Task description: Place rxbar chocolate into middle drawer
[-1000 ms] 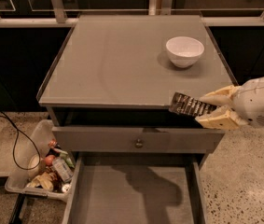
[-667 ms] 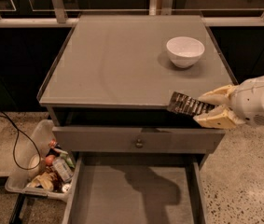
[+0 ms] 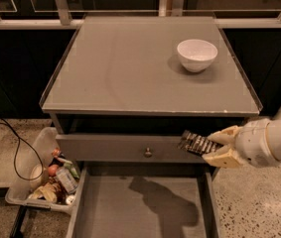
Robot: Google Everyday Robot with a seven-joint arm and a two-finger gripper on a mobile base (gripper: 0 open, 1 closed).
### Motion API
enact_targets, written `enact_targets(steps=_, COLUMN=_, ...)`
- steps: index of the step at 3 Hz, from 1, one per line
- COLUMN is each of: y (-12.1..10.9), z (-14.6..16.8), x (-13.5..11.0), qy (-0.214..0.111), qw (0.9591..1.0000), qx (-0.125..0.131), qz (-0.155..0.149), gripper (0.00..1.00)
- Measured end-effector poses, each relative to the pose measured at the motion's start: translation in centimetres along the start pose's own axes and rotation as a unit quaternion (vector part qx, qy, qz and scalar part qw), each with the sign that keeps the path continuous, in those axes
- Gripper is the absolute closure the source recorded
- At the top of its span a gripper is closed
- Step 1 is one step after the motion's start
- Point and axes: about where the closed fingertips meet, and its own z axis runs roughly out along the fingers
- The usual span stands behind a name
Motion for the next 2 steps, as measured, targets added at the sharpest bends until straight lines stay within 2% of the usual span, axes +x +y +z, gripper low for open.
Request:
enact_targets(steps=1, y=2.9, z=2.0, x=4.5, qy=0.022, qw=0.9996, qx=0.000, qz=0.017, gripper=1.00)
enact_targets(steps=2, y=5.0, z=4.6, x=8.9, qy=0.030, qw=0.9992, qx=0.013, qz=0.023, gripper=1.00)
